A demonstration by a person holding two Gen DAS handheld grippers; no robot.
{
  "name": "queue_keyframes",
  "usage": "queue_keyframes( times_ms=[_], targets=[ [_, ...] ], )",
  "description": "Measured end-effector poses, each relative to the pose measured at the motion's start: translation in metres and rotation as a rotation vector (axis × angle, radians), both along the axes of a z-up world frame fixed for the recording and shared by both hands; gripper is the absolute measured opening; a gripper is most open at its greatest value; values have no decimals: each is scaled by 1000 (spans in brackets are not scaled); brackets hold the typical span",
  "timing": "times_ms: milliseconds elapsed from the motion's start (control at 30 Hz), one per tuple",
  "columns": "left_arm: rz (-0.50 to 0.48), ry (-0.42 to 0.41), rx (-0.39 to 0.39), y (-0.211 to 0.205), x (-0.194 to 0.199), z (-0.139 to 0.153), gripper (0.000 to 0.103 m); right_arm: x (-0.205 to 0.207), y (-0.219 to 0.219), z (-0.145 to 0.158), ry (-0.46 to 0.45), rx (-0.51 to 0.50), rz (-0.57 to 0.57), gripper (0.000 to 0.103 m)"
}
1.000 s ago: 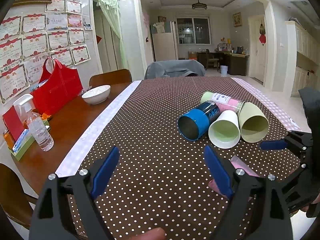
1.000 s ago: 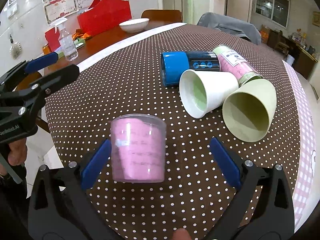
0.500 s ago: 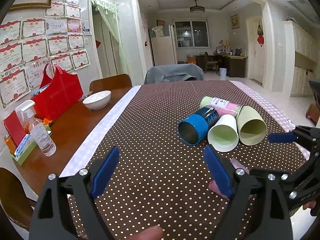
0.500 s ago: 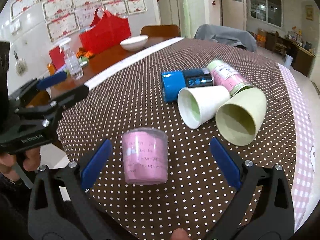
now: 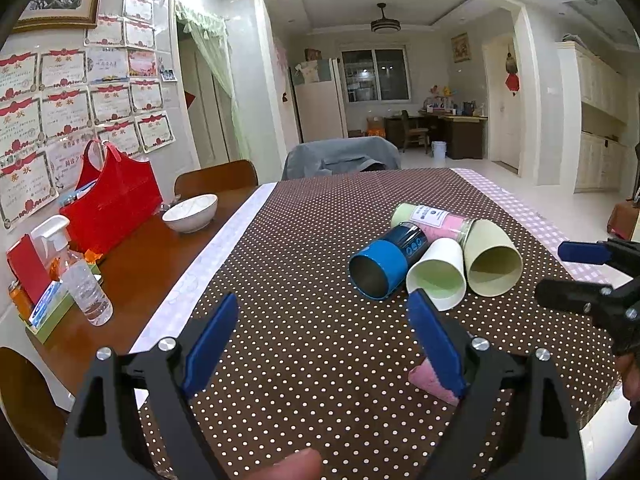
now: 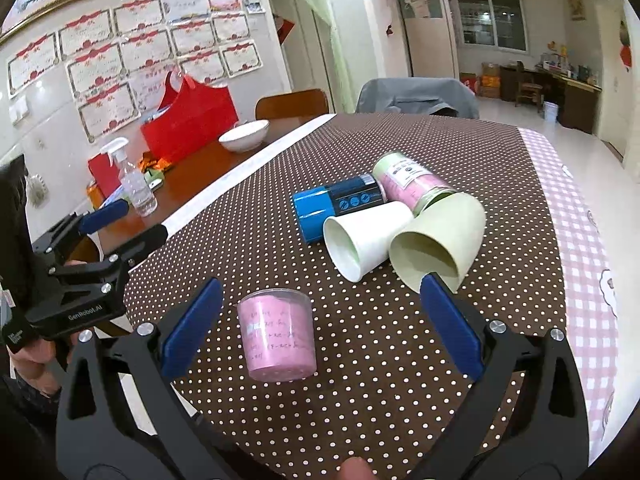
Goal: Flip cup upside down
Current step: 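Lower the pink cup onto the tablecloth and open the right gripper, then roll the left tool and grasp the pink cup with the left gripper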
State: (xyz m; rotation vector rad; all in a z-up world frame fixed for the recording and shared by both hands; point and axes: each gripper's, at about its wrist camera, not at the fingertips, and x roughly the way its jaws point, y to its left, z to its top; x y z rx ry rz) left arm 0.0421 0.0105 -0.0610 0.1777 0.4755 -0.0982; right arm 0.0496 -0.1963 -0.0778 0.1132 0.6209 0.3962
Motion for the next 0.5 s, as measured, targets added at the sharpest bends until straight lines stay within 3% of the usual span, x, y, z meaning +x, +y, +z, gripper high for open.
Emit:
queue_keyframes(
  times_ms=[300, 500],
  targets=[
    [-62, -9, 17, -6, -2, 2, 85, -7, -9, 6, -29, 24, -39, 97],
    [-180, -3, 115, -16, 3, -7, 85, -7, -16, 4, -29, 22, -58, 97]
  ],
)
